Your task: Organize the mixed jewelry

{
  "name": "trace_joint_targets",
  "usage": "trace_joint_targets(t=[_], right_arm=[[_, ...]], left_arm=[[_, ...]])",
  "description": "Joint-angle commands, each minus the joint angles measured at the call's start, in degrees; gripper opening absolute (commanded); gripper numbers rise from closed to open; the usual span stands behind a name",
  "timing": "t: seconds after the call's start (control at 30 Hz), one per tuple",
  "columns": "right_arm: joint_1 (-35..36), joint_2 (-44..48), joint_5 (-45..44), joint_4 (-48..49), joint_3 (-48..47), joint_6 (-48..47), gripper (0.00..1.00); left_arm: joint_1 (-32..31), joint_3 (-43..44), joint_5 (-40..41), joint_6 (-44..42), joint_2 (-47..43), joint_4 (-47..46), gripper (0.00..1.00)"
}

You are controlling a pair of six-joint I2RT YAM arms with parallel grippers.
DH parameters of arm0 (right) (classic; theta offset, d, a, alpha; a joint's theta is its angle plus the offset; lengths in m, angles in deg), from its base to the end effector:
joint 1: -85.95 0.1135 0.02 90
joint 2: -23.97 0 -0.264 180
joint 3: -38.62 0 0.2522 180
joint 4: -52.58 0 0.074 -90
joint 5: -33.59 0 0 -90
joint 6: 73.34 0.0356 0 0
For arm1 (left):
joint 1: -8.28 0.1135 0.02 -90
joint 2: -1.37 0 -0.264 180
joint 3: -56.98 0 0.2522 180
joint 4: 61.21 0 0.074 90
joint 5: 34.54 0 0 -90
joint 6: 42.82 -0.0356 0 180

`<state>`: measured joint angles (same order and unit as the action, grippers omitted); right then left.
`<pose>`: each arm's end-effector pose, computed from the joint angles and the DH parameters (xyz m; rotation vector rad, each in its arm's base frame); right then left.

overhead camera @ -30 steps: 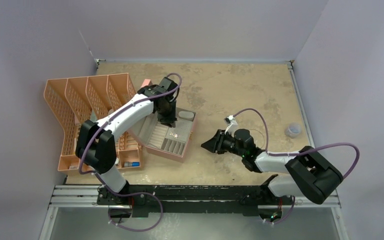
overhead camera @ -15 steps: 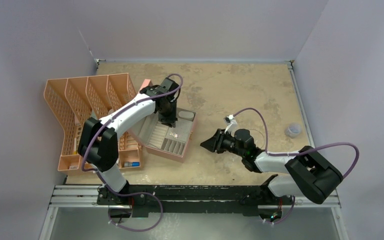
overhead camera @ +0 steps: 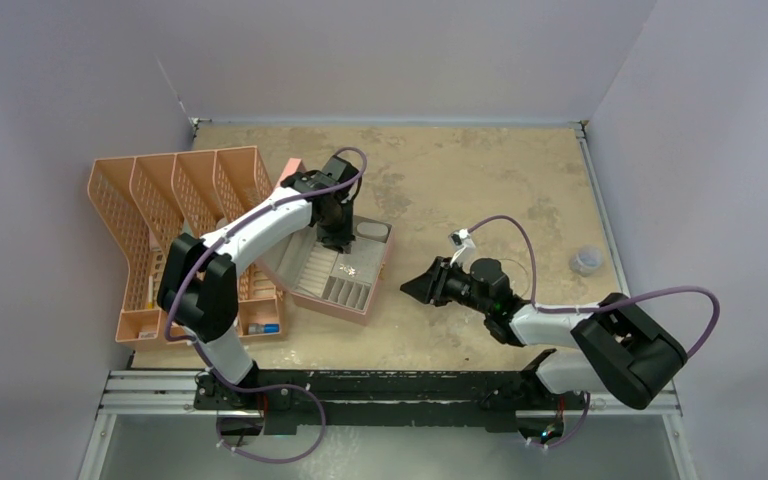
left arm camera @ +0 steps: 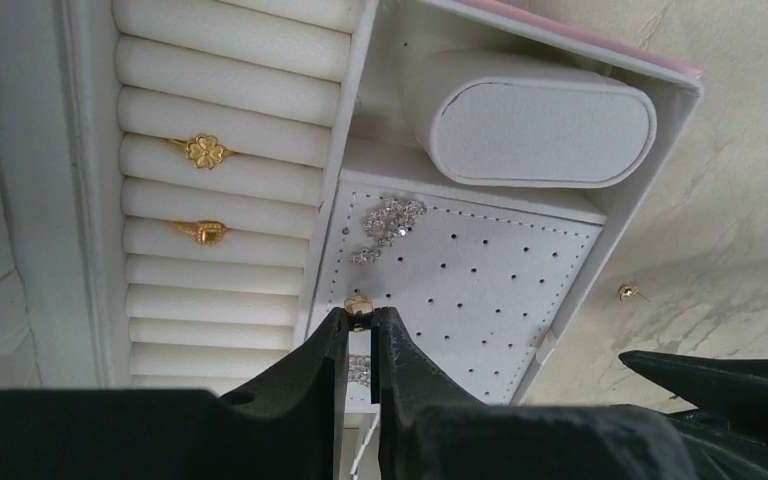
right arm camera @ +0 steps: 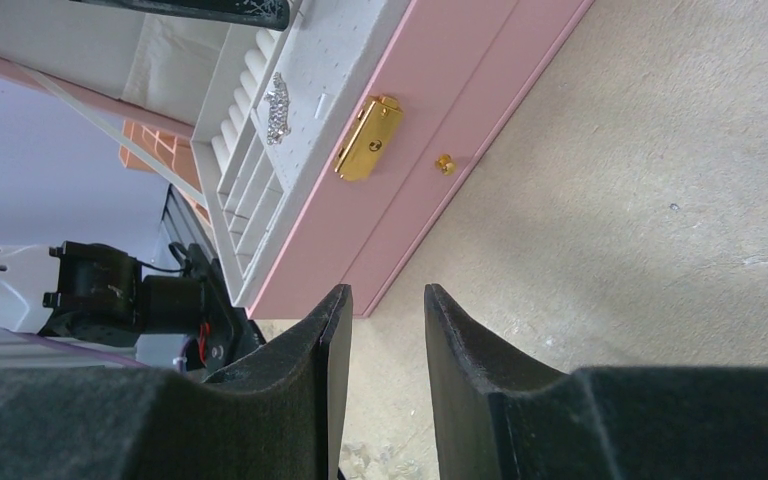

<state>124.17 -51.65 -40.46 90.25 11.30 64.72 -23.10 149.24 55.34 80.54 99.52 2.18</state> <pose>0.1735 0.1491 0.1610 -0.0583 1.9506 1.2980 0.2963 -0.1808 0.2464 -0.0483 2.8236 -0.2789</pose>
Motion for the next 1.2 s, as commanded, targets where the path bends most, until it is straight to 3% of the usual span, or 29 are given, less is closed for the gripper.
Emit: trace_joint_targets(t=[0.0, 0.47, 0.97, 1.17], right_arm=[[0.2, 0.4, -0.1, 3.6, 0.3, 0.4, 0.36], [0.2, 0.0, -0.3, 3.6, 0.2, 0.5, 0.36], [0.2, -0.8, -0.3, 3.6, -0.2, 0.2, 0.36], [0.3, -0.8, -0.2, 3.7, -0.2, 0.3, 0.36]], left_arm=[[-0.1, -0.3, 1.4, 0.2, -0.3, -2.0, 0.07], [-0.1, -0.7, -1.6, -0.1, -0.7, -2.0, 0.07], [-0.1, -1.8, 4.9, 0.4, -0.6, -1.7, 0.06], [-0.1, -1.9, 2.5, 0.1, -0.6, -3.2, 0.06]])
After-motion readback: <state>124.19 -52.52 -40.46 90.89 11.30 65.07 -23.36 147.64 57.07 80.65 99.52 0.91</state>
